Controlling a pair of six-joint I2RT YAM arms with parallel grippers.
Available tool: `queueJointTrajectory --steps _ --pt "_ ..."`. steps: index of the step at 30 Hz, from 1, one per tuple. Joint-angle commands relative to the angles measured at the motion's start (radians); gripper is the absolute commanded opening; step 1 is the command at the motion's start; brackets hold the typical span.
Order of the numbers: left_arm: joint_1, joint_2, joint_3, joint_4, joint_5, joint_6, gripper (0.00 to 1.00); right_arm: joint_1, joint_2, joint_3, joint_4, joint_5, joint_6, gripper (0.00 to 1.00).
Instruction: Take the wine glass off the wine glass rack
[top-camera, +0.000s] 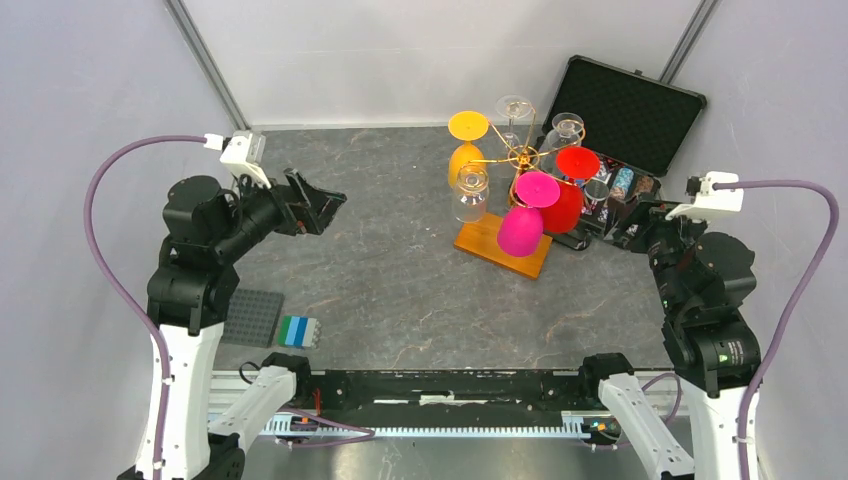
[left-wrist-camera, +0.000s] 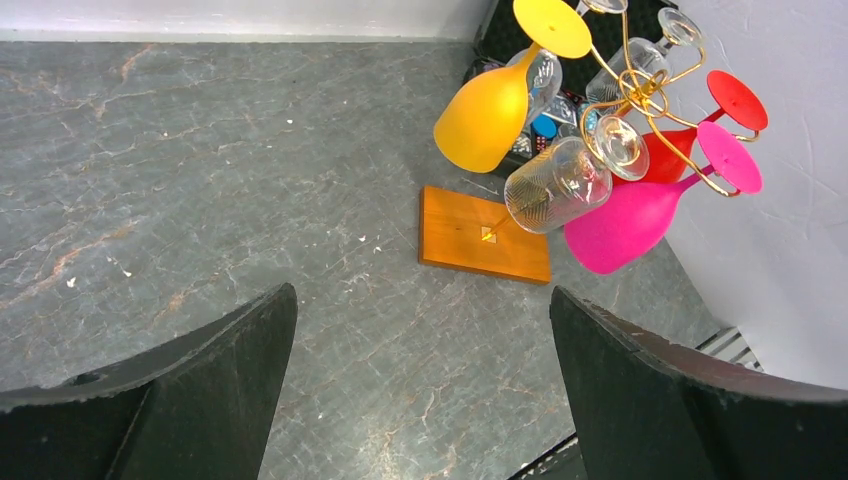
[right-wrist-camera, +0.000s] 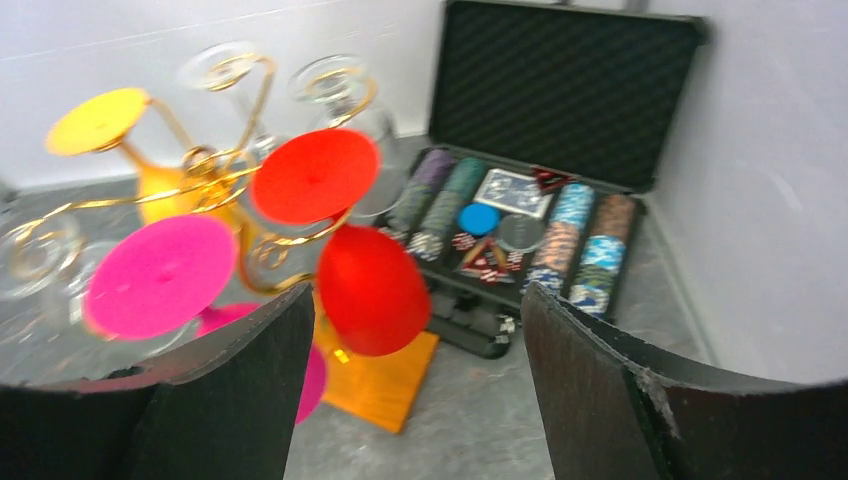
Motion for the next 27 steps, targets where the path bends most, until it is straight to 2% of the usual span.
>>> queueJointTrajectory --steps 1,4,9,16,24,27 --pt "0.002 -0.032 -0.017 0.043 0.028 0.019 1.00 0.001 -0.028 0.002 -0.005 -0.245 0.117 0.81" --pt "0.002 -0.035 -0.031 0.074 0.084 0.010 1.00 0.000 -0.048 -0.016 0.016 -0.329 0.236 0.80" --pt "0.002 -0.032 -0.062 0.142 0.218 -0.026 1.00 0.000 -0.126 -0.189 0.239 -0.512 0.505 0.81" --pt "0.002 -0.039 -0.108 0.232 0.307 -0.078 1.00 0.000 -0.155 -0.275 0.270 -0.432 0.692 0.82" --pt "0.002 -0.024 -0.129 0.268 0.317 -0.108 1.00 0.001 -0.143 -0.339 0.349 -0.414 0.871 0.78" --pt "0.002 -0.021 -0.130 0.267 0.293 -0.112 1.00 0.001 -0.137 -0.352 0.318 -0.363 0.939 0.74"
